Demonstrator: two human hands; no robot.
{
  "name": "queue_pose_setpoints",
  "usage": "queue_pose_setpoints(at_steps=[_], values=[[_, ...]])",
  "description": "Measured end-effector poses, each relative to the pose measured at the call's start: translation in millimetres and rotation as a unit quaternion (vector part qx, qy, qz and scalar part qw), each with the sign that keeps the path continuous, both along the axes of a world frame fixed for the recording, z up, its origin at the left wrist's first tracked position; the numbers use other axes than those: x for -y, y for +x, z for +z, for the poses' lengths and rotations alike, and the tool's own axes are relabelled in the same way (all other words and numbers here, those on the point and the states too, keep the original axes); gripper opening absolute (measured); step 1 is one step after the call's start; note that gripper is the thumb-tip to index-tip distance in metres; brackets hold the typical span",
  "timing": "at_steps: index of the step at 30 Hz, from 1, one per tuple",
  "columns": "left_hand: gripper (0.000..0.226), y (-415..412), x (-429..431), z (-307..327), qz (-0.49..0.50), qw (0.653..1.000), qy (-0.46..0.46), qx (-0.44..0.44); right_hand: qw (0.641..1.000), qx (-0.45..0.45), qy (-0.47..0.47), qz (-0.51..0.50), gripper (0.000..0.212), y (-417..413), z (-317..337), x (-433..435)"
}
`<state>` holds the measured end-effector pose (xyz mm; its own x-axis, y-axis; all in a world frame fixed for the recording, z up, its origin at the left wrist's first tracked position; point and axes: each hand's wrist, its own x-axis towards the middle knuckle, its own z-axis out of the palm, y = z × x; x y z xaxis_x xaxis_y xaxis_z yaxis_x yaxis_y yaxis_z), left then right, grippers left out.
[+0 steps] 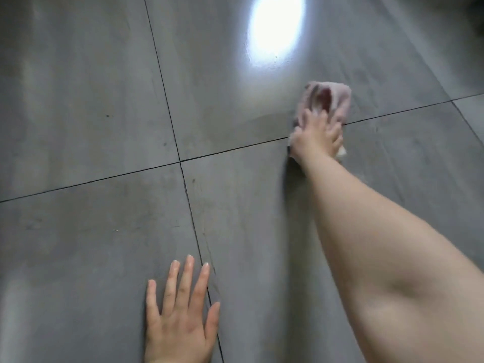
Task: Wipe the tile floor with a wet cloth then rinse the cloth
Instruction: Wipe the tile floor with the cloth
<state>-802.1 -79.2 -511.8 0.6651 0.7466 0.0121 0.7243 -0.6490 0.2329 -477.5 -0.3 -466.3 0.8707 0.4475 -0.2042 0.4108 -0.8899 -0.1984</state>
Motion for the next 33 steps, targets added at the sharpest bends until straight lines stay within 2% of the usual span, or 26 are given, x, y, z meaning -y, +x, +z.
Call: queue_pose_setpoints(at_steps=[2, 4, 6, 9, 11, 13, 14, 15, 16, 18, 19, 20, 22, 23, 24, 26, 28, 30, 33], values=[[0.054, 2, 0, 3, -0.001, 1.000, -0.003, -0.005, 0.983, -0.044, 0.018, 0.176, 0.053, -54, 2, -38], [0.053, 2, -1, 4, 0.003, 1.000, -0.012, 0.001, 0.940, -0.059, 0.017, 0.336, 0.045, -95, 2, -41], [0.053, 4, -1, 6, 0.001, 0.999, -0.037, 0.013, 0.928, -0.044, 0.035, 0.368, 0.043, -92, -3, -13], [0.057, 7, -1, 10, 0.005, 0.997, -0.072, 0.005, 0.965, -0.008, 0.027, 0.261, 0.053, -35, -7, 67], [0.061, 6, -1, 12, 0.007, 0.997, -0.077, -0.012, 0.989, 0.017, -0.005, 0.145, 0.072, 5, 1, 147], [0.063, 6, 0, 15, 0.011, 0.995, -0.092, -0.026, 0.999, 0.036, -0.015, 0.013, 0.087, 22, 9, 235], [0.064, 7, 1, 18, 0.015, 0.994, -0.105, -0.038, 0.997, 0.030, -0.012, -0.069, 0.091, 20, 13, 272], [0.064, 8, 2, 20, 0.020, 0.992, -0.117, -0.049, 0.986, 0.016, -0.001, -0.168, 0.087, 12, 16, 298], [0.063, 8, 2, 22, 0.018, 0.989, -0.130, -0.062, 0.962, 0.001, 0.015, -0.273, 0.075, -3, 14, 310], [0.056, 7, 4, 27, 0.008, 0.987, -0.141, -0.076, 0.923, 0.005, 0.032, -0.383, 0.054, -42, 8, 294], [0.052, 8, 5, 29, 0.004, 0.988, -0.131, -0.077, 0.928, 0.003, 0.029, -0.372, 0.057, -63, 6, 270], [0.052, 9, 5, 29, 0.002, 0.990, -0.117, -0.075, 0.948, 0.011, 0.034, -0.316, 0.065, -85, 4, 246], [0.063, 8, 8, 27, 0.019, 0.994, -0.088, -0.065, 0.989, 0.056, 0.036, -0.129, 0.065, -136, -3, 206], [0.070, 9, 11, 26, 0.028, 0.996, -0.071, -0.053, 0.994, 0.095, 0.040, -0.038, 0.059, -165, -9, 194], [0.076, 9, 12, 25, 0.029, 0.996, -0.067, -0.048, 0.991, 0.112, 0.047, 0.055, 0.051, -190, -14, 188], [0.072, 11, 15, 27, 0.032, 0.995, -0.081, -0.056, 0.971, 0.092, 0.072, 0.210, 0.040, -220, -17, 198], [0.059, 13, 15, 32, 0.027, 0.993, -0.097, -0.066, 0.945, 0.097, 0.106, 0.295, 0.040, -215, -23, 235], [0.051, 12, 14, 39, 0.018, 0.990, -0.117, -0.074, 0.944, 0.130, 0.085, 0.290, 0.038, -189, -31, 292], [0.055, 3, 13, 48, -0.048, 0.988, -0.108, -0.104, 0.988, 0.119, 0.007, 0.093, 0.043, -148, -26, 408]])
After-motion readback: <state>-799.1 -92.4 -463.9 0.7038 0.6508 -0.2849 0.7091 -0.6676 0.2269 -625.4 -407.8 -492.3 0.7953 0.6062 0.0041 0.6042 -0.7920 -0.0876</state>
